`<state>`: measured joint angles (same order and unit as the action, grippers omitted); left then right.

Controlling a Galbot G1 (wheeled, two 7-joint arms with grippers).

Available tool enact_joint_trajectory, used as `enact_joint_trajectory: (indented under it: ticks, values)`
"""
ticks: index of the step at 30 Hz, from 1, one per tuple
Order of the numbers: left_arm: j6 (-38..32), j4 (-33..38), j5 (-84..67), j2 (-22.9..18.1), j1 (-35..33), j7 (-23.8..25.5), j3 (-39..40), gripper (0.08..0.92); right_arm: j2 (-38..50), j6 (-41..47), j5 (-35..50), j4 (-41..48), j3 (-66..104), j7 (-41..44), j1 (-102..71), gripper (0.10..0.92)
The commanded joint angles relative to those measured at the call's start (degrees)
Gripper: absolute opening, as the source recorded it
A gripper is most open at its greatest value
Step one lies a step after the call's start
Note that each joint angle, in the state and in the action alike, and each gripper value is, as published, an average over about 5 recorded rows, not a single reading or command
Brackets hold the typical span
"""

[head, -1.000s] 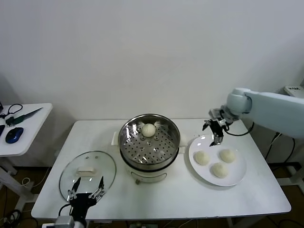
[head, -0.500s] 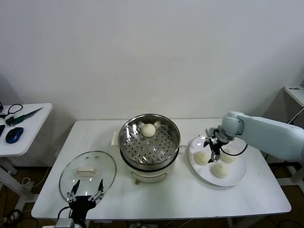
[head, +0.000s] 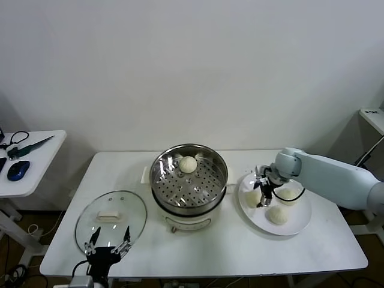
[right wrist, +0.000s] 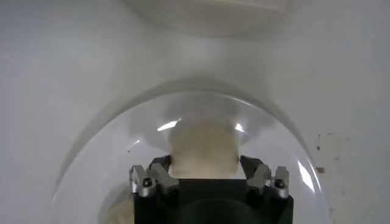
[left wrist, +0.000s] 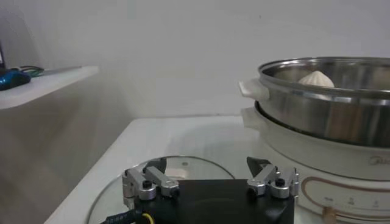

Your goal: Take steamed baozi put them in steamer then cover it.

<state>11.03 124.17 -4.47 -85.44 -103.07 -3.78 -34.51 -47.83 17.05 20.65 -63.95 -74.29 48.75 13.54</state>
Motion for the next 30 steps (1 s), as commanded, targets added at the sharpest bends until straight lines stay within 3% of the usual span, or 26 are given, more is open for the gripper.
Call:
enact_joint_trajectory:
  ticks: [1, 9, 18, 24, 30]
  values:
    - [0.1, 0.2, 0.2, -0.1, -0.1, 0.0, 0.1, 0.823, 0.5, 0.6, 2.6, -0.9, 0.6, 0.7, 0.7, 0.701]
    - [0.2, 1.1, 0.4, -0.2, -0.5, 0.0, 0.3, 0.823, 1.4, -1.5, 10.1, -4.7, -13.5, 4.5, 21.8, 0.652]
    - [1.1, 2.3, 0.5, 0.4, -1.0, 0.1, 0.3, 0.823, -8.1, -1.6, 27.9, -13.7, -28.1, 9.0, 52.7, 0.65]
    - [1.2, 3.0, 0.2, 0.8, -1.0, 0.2, 0.6, 0.823, -17.5, 3.4, 34.8, -19.6, -20.0, 3.2, 52.0, 0.651]
    - [1.1, 3.4, 0.3, 0.7, -1.1, 0.2, 0.7, 0.823, -28.6, 7.5, 34.6, -18.2, -16.8, -2.3, 42.3, 0.653]
